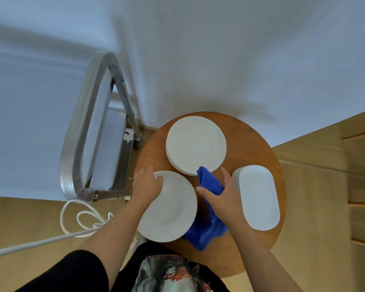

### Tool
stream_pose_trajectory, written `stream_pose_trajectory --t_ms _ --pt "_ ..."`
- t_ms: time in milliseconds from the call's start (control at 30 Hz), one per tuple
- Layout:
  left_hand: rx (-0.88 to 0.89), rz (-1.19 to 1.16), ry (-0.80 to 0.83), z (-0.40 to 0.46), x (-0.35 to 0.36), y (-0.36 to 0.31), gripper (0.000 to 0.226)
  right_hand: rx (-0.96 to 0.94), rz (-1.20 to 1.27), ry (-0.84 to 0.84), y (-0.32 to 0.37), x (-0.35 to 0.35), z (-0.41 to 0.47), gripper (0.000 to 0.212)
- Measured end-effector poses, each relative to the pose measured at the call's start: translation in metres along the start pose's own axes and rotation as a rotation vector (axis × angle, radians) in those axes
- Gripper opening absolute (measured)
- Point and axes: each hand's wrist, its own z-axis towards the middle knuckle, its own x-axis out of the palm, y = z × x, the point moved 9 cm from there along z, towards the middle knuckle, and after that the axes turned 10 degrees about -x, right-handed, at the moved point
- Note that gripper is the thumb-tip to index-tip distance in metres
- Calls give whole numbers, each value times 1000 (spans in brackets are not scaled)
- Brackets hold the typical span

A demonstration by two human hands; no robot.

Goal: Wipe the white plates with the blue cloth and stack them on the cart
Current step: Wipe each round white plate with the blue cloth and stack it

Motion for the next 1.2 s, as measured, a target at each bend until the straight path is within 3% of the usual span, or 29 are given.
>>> stream_pose_trajectory --t_ms 100,233,300,367,433,500,567,667,867,1067,1200 --pt "38 -99 99 20 3 -39 23 -56 -38 -6 10 -5 8 15" --pt "18 -25 137 48 9 -68 45 -87 -7 -149 20 -25 17 26" --pt "-13 13 154 59 12 -68 43 -135 5 -159 27 -33 24 32" --pt "-8 12 185 66 16 -68 36 -159 52 -167 29 -38 29 26" --pt "-2 -69 205 68 19 -69 28 -129 156 -180 23 -40 32 13" --pt "8 -195 203 66 18 -69 19 -45 246 -171 11 -38 33 19" --pt "-10 -363 187 63 14 -68 22 29 281 -177 1 -38 33 27" --pt "-96 -623 193 57 11 -65 25 66 316 -251 -1 -43 28 14" --pt "-87 -786 188 38 0 -70 17 99 320 -377 19 -72 14 27" --pt "23 -866 103 7 -47 -89 5 -89 432 -475 79 -143 -19 31" --pt "60 -1106 182 -33 -73 -107 22 -164 566 -458 122 -188 -42 35"
